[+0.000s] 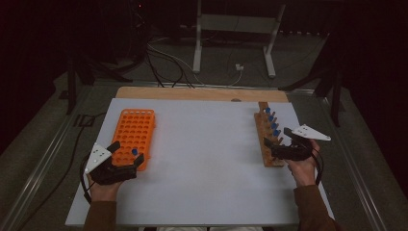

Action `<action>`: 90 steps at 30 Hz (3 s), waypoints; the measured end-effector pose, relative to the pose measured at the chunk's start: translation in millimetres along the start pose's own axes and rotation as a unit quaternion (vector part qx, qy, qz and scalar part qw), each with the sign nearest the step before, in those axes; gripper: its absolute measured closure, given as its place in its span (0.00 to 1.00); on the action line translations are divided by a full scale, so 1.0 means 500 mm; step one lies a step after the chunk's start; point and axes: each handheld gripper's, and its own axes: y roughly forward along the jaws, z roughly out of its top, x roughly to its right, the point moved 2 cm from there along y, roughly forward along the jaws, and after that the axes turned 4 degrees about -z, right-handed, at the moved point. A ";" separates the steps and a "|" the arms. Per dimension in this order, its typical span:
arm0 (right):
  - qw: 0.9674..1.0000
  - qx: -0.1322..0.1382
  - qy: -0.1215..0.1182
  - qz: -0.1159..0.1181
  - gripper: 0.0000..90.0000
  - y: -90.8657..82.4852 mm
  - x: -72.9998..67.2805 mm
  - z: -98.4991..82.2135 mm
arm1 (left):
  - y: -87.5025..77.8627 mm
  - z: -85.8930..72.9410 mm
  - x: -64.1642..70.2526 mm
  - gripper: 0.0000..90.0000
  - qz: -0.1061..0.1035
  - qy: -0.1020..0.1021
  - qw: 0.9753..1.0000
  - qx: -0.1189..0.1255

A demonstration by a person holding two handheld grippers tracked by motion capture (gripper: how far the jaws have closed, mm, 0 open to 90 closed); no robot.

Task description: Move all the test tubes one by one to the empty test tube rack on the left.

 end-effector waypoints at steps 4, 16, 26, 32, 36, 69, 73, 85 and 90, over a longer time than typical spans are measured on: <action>1.000 -0.015 -0.009 -0.008 0.15 0.008 0.003 -0.008 | 0.001 0.010 0.010 0.01 0.003 0.011 1.000 0.008; 0.999 -0.018 -0.035 -0.029 0.58 0.018 0.003 -0.015 | 0.023 0.027 0.042 0.01 -0.025 0.029 0.999 0.011; 0.998 -0.019 -0.048 -0.046 0.78 0.026 0.001 -0.018 | 0.048 0.026 0.070 0.02 -0.045 0.040 0.998 0.001; 0.998 -0.017 -0.044 -0.051 0.83 0.026 0.004 -0.018 | 0.064 0.025 0.084 0.02 -0.054 0.047 0.997 -0.006; 0.997 -0.018 -0.038 -0.058 0.81 0.031 0.005 -0.018 | 0.074 0.025 0.094 0.02 -0.062 0.050 0.997 -0.009; 0.997 -0.009 -0.043 -0.064 0.85 0.012 -0.005 0.030 | 0.126 0.036 0.127 0.02 -0.090 0.040 0.995 -0.017; 0.998 0.005 -0.036 -0.058 0.86 -0.006 -0.002 0.054 | 0.138 0.041 0.133 0.02 -0.092 0.042 0.995 -0.020; 0.998 0.030 -0.046 -0.039 0.86 -0.044 -0.023 0.112 | 0.187 0.058 0.170 0.03 -0.105 0.045 0.993 -0.021; 0.998 0.035 -0.043 -0.009 0.86 -0.042 -0.049 0.120 | 0.213 0.066 0.198 0.04 -0.117 0.054 0.991 -0.025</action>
